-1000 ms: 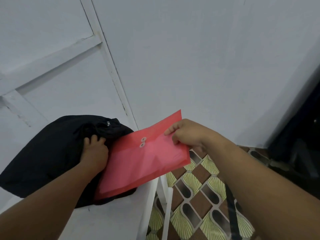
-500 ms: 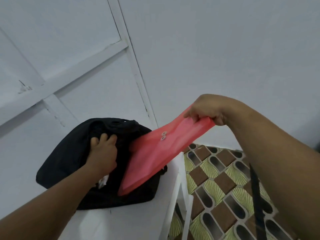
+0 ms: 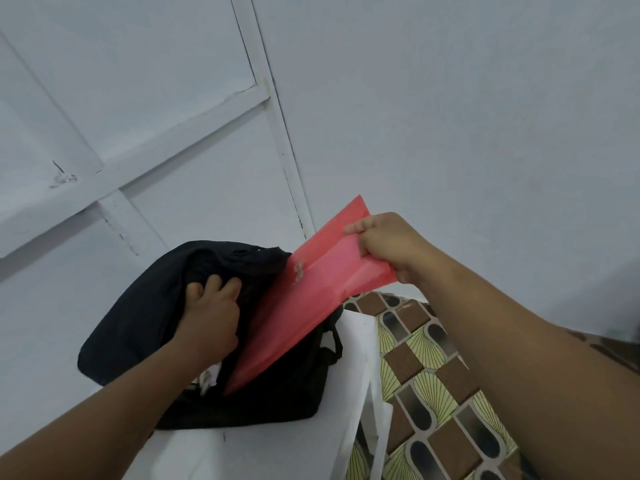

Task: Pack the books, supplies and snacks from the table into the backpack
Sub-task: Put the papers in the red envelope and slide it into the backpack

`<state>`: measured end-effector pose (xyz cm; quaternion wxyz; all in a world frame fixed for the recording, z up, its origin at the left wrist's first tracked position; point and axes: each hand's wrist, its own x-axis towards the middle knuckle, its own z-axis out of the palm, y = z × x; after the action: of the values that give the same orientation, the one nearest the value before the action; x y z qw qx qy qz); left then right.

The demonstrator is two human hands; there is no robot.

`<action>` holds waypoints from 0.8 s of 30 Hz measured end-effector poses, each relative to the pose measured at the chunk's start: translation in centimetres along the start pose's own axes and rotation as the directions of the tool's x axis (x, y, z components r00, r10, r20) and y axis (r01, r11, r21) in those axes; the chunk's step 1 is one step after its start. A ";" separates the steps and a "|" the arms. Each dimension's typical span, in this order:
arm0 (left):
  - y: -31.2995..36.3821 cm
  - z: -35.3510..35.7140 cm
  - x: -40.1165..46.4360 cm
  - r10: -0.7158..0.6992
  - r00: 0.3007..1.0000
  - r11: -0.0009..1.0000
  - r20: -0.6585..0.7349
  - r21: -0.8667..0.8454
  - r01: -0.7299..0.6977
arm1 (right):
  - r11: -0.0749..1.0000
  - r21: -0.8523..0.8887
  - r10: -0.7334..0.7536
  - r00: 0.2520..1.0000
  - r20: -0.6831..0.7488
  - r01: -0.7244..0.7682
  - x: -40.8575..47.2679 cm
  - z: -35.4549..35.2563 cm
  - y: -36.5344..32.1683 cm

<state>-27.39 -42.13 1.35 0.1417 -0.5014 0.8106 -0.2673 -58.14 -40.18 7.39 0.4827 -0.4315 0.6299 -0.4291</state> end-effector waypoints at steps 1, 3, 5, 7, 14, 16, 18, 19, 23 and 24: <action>-0.2 -0.2 0.0 -0.001 1.000 1.000 -0.007 -0.014 0.001 | 1.000 0.016 -0.026 1.000 -0.015 0.026 -0.5 -0.3 0.3; -0.2 -0.8 0.1 -0.005 1.000 1.000 0.026 -0.018 0.005 | 0.999 0.019 -0.041 0.998 -0.036 0.042 -2.0 0.5 1.5; 0.2 -1.0 0.0 -0.017 0.999 1.000 0.032 -0.015 0.018 | 0.998 0.005 -0.066 0.997 -0.034 0.066 -3.4 2.5 3.3; 0.7 -1.1 -0.1 -0.037 0.998 0.999 0.053 -0.017 0.038 | 0.993 -0.025 -0.117 0.993 0.008 0.118 -4.2 4.1 4.8; -0.5 -1.0 -1.0 -0.033 0.997 0.999 0.068 0.004 0.032 | 0.977 -0.127 -0.190 0.973 -0.133 0.173 -5.0 1.2 3.3; -0.6 -0.7 -1.0 -0.030 0.997 1.000 0.076 0.006 0.030 | 0.953 -0.192 -0.258 0.959 -0.116 0.233 -6.0 1.1 2.9; -0.3 -0.6 -0.9 -0.033 0.997 0.999 0.065 0.011 0.032 | 0.947 -0.188 -0.279 0.957 -0.077 0.261 -7.3 2.5 3.8; -0.3 -0.5 -0.8 -0.032 0.998 0.999 0.052 0.005 0.032 | 0.950 -0.165 -0.279 0.957 -0.075 0.264 -7.8 3.5 4.7; 0.0 -1.0 -0.2 -0.035 0.999 0.999 -0.012 -0.032 0.035 | 0.983 0.025 -0.179 0.983 -0.034 0.180 -10.1 7.2 8.5; 0.0 -1.1 0.0 -0.045 0.999 0.998 -0.014 -0.039 0.044 | 0.987 0.060 -0.150 0.989 -0.015 0.151 -10.7 7.8 8.8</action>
<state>-27.95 -41.82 2.26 0.1201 -0.5200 0.8052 -0.2584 -49.92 -28.64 0.17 0.4586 -0.4606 0.5845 -0.4856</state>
